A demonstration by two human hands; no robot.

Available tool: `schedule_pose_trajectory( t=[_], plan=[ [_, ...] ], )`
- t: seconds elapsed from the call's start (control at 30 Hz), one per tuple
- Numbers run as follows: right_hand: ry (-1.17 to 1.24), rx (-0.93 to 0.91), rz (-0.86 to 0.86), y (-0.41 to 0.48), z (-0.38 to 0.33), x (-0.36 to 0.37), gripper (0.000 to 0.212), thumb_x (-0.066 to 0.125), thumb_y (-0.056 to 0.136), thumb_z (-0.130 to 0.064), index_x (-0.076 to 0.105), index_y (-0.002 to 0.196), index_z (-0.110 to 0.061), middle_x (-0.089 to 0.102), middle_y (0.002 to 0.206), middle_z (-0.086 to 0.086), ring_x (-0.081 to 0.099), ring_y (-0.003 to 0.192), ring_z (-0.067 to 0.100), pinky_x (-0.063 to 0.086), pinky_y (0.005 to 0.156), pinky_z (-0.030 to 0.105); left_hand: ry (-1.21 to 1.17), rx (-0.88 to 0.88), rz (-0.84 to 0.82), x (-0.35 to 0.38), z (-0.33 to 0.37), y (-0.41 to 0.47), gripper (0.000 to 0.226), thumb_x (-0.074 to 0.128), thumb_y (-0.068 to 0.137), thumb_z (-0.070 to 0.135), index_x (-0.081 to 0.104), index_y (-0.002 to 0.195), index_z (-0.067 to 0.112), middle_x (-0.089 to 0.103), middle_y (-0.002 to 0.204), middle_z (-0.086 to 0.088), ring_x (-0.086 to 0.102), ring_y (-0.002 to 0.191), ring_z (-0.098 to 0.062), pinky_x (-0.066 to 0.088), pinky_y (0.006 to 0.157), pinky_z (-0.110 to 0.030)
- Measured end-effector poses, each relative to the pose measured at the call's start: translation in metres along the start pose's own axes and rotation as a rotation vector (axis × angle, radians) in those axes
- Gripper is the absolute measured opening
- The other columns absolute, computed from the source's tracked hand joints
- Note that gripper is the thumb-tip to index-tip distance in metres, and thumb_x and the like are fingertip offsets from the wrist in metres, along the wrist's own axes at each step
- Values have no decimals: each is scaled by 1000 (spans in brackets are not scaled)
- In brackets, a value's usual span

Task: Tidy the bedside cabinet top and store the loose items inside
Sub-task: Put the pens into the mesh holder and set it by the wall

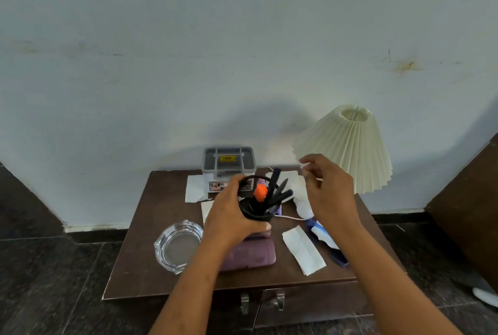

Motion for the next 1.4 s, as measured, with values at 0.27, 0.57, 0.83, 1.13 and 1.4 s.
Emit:
schedule_pose_trajectory(
  t=[0.27, 0.57, 0.83, 1.13, 1.4],
  plan=[
    [-60, 255, -271, -1, 55, 33, 22, 49, 90, -4, 67, 100, -13, 67, 91, 7, 60, 74, 18, 46, 69, 24, -35, -157, 413, -62, -44, -4, 88, 92, 39, 28, 45, 113, 35, 58, 104, 13, 56, 95, -13, 41, 79, -25],
    [-328, 192, -572, -8, 70, 107, 29, 55, 87, -11, 63, 114, -19, 64, 117, 7, 60, 105, 22, 49, 91, 32, -41, -265, 639, -97, -84, -13, 91, 91, 49, 23, 40, 125, 23, 59, 122, -3, 56, 109, -22, 43, 84, -27],
    [-488, 73, -531, 1, 69, 135, 33, 56, 84, -10, 64, 114, -22, 64, 115, 6, 61, 103, 24, 51, 84, 34, -53, -343, 703, -101, -112, -12, 93, 90, 53, 23, 37, 129, 20, 55, 129, -7, 54, 117, -26, 41, 86, -26],
    [-542, -123, -522, 0, 54, 147, 37, 48, 87, -10, 62, 116, -29, 56, 133, 7, 55, 109, 27, 48, 83, 37, -82, -413, 657, -84, -121, -4, 90, 90, 52, 20, 39, 127, 22, 58, 122, -3, 57, 110, -24, 42, 84, -25],
    [-522, -135, -538, -5, 47, 149, 38, 50, 86, -8, 60, 118, -26, 56, 132, 10, 54, 111, 26, 46, 86, 37, -92, -425, 637, -79, -121, -1, 90, 89, 55, 24, 37, 129, 22, 57, 124, -3, 56, 113, -24, 44, 87, -27]
  ],
)
Point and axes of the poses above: each hand's wrist, its own y-axis towards the middle knuckle, its own x-axis out of the palm, z = x × y, the point moved 3 cm from there along y, towards the middle knuckle
